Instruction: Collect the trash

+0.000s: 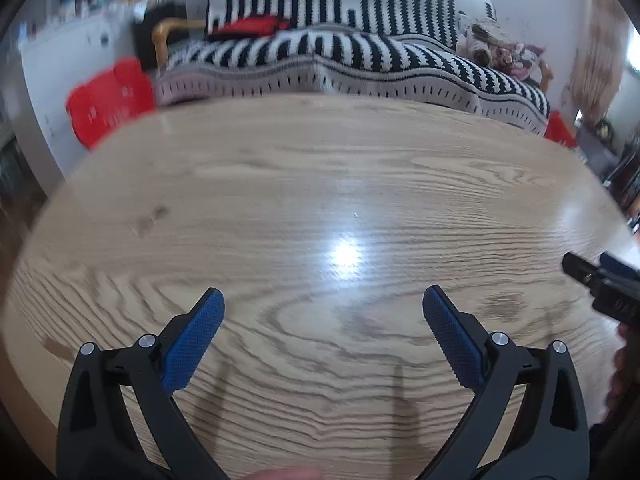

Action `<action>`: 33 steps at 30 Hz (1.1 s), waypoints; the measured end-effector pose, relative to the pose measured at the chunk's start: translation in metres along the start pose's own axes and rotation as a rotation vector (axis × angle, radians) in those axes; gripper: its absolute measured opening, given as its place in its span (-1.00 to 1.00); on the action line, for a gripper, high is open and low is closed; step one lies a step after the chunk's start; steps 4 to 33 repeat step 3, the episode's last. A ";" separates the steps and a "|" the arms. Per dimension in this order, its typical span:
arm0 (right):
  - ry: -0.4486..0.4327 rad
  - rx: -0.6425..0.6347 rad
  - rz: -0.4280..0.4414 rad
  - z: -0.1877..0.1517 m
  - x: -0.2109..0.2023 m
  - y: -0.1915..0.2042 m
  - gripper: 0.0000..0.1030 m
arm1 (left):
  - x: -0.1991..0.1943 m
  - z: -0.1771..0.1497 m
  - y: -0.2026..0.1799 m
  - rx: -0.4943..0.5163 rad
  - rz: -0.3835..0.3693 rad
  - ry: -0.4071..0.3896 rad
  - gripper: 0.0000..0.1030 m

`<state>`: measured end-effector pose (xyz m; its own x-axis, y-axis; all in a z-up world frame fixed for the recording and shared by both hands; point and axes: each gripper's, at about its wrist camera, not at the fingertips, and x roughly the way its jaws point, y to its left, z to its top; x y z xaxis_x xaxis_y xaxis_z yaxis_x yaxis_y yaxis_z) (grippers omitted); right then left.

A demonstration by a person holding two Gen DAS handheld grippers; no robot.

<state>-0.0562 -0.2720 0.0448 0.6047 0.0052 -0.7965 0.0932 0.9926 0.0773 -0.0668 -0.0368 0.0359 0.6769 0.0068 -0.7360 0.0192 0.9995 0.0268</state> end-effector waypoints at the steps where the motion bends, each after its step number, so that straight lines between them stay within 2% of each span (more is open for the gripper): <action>1: 0.002 0.001 -0.001 0.000 0.000 0.000 0.89 | 0.000 0.001 -0.002 0.015 0.004 -0.005 0.87; 33: 0.002 0.004 -0.001 -0.001 0.001 -0.001 0.89 | 0.002 0.002 -0.003 0.024 -0.005 0.008 0.87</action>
